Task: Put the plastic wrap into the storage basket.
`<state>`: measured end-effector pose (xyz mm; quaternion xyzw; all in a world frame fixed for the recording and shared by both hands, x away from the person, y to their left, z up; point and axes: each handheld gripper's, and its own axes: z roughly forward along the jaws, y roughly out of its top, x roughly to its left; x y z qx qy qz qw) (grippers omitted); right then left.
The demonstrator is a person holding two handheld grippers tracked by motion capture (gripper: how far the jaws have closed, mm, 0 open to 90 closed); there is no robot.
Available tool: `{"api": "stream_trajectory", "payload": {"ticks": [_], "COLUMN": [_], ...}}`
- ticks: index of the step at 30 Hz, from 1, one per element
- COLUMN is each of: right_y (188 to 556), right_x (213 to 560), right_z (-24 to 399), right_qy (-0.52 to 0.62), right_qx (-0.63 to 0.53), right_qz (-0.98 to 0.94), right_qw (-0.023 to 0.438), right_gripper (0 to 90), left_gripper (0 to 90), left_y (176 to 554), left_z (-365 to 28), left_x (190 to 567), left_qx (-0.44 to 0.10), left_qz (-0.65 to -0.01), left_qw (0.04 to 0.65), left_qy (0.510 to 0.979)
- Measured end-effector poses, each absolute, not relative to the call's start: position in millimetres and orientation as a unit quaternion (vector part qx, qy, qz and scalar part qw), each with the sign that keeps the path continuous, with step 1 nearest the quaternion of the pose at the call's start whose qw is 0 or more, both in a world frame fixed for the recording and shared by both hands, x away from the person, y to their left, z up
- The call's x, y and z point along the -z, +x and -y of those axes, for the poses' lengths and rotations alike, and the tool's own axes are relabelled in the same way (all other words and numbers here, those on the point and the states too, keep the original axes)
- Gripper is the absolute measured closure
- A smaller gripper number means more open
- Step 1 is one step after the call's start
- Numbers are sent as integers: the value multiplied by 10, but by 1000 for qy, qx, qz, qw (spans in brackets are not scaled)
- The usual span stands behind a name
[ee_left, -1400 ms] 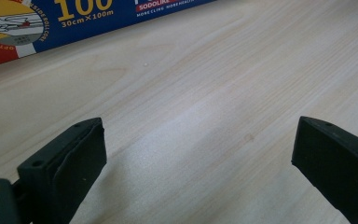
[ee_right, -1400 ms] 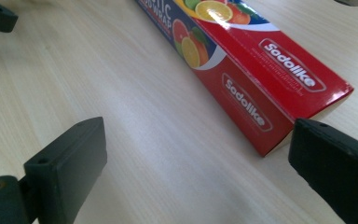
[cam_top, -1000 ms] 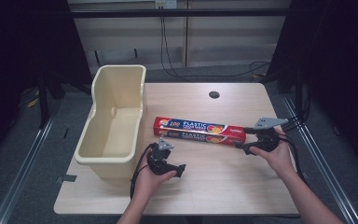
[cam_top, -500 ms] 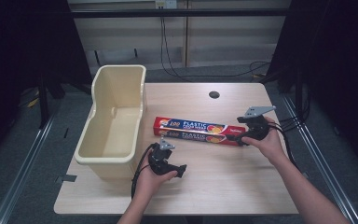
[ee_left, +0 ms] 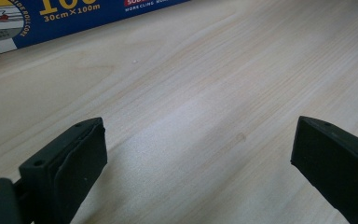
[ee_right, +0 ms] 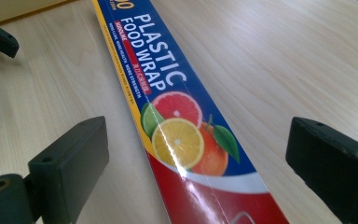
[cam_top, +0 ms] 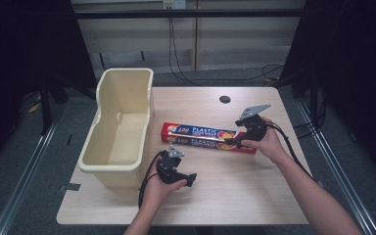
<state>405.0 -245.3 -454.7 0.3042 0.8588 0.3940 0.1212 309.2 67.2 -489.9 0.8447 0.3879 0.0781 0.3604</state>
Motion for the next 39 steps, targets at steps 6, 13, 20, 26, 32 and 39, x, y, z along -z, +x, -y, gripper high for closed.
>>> {"api": "stream_trajectory", "payload": {"ticks": [6, 13, 20, 26, 32, 39], "right_y": [4155, 4192, 4242, 4277, 4297, 4258], "right_x": [4613, 4661, 4711, 4762, 4790, 4764], "right_z": [2335, 2270, 2205, 2154, 2131, 2109], "right_qy": [293, 292, 280, 278, 273, 260], "right_qx": [-387, -379, -367, -356, -346, -323], "right_qz": [-868, -873, -883, -889, -895, -906], "right_qw": [103, 97, 82, 72, 73, 79], "right_gripper": [74, 86, 151, 195, 245, 276], "left_gripper": [33, 34, 34, 36, 38, 40], "left_y": [3085, 3088, 3084, 3088, 3084, 3081], "left_z": [-687, -689, -683, -690, -681, -686], "left_x": [4889, 4901, 4903, 4915, 4916, 4895], "left_qx": [-78, -77, -75, -77, -77, -81], "left_qz": [-386, -385, -383, -381, -381, -381], "left_qw": [356, 359, 351, 352, 352, 350], "left_qy": [848, 847, 851, 852, 851, 852]}}
